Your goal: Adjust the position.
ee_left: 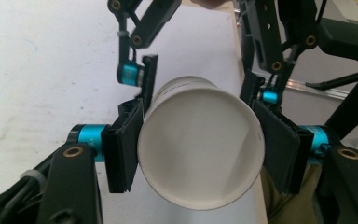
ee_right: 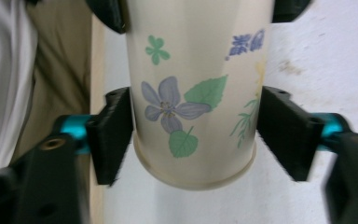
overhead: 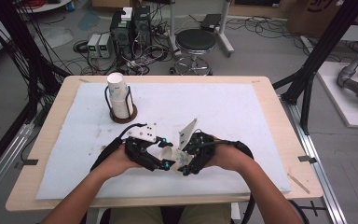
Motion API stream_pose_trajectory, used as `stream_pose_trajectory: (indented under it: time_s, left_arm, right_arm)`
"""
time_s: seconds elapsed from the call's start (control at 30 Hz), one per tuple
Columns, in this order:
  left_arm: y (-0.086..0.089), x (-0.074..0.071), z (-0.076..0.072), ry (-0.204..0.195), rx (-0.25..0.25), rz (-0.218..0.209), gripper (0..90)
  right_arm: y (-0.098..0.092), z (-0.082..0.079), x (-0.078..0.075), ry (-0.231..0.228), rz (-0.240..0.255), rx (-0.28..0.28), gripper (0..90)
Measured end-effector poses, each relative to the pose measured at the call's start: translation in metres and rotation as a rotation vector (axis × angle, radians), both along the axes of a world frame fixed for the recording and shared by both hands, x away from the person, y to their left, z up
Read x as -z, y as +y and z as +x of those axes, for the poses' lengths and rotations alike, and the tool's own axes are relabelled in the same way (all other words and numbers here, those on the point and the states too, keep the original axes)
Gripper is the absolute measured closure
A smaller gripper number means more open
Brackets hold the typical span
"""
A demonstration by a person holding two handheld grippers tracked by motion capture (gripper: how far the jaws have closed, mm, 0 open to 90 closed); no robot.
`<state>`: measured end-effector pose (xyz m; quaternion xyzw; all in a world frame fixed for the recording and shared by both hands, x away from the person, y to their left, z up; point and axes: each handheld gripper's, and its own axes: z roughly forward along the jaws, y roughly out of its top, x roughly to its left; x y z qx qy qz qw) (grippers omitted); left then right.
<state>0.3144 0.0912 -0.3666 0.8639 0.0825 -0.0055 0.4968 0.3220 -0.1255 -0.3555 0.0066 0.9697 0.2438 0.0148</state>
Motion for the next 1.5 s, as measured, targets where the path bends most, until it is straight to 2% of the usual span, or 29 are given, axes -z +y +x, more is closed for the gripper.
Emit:
stream_pose_trajectory:
  time_s: [0.03,0.17,0.27,0.4,0.53,0.6,0.73,0.83,0.9,1.03,1.13,1.3,1.5]
  left_arm:
    - [0.001,-0.001,0.0,-0.004,-0.001,-0.007,36.6]
    - [0.008,-0.001,0.001,-0.004,-0.006,-0.049,36.6]
    - [0.012,0.001,0.001,0.006,-0.02,-0.091,36.6]
    - [0.018,0.004,0.001,0.007,-0.033,-0.13,36.5]
    - [0.023,0.006,0.0,0.003,-0.038,-0.17,36.5]
    - [0.024,0.007,0.0,-0.005,-0.038,-0.175,36.5]
    - [0.028,0.01,0.0,-0.013,-0.053,-0.21,36.5]
    - [0.03,0.011,-0.001,-0.021,-0.061,-0.228,36.5]
    - [0.032,0.012,-0.001,-0.029,-0.059,-0.243,36.5]
    - [0.035,0.013,-0.001,-0.041,-0.066,-0.268,36.5]
    - [0.037,0.014,-0.003,-0.043,-0.065,-0.286,36.5]
    - [0.04,0.016,-0.005,-0.045,-0.06,-0.314,36.5]
    - [0.042,0.014,-0.007,-0.053,-0.053,-0.341,36.6]
  right_arm:
    - [-0.002,0.0,0.0,-0.001,0.029,0.025,21.5]
    - [-0.015,0.001,0.001,0.02,0.154,0.082,20.3]
    - [-0.022,0.001,0.001,0.033,0.228,0.094,20.3]
    - [-0.031,-0.002,0.0,0.023,0.323,0.101,20.3]
    - [-0.04,-0.003,0.002,0.02,0.425,0.143,20.2]
    - [-0.046,-0.004,0.004,0.015,0.483,0.158,20.2]
    - [-0.051,-0.007,0.01,-0.008,0.554,0.198,20.2]
    - [-0.054,-0.007,0.016,-0.005,0.61,0.217,20.1]
    - [-0.056,-0.008,0.02,0.002,0.638,0.218,19.9]
    - [-0.058,-0.01,0.025,0.002,0.656,0.213,20.0]
    - [-0.062,-0.011,0.028,0.007,0.663,0.216,20.0]
    - [-0.066,-0.013,0.037,0.04,0.663,0.215,20.0]
    - [-0.066,-0.011,0.039,0.056,0.675,0.204,20.0]
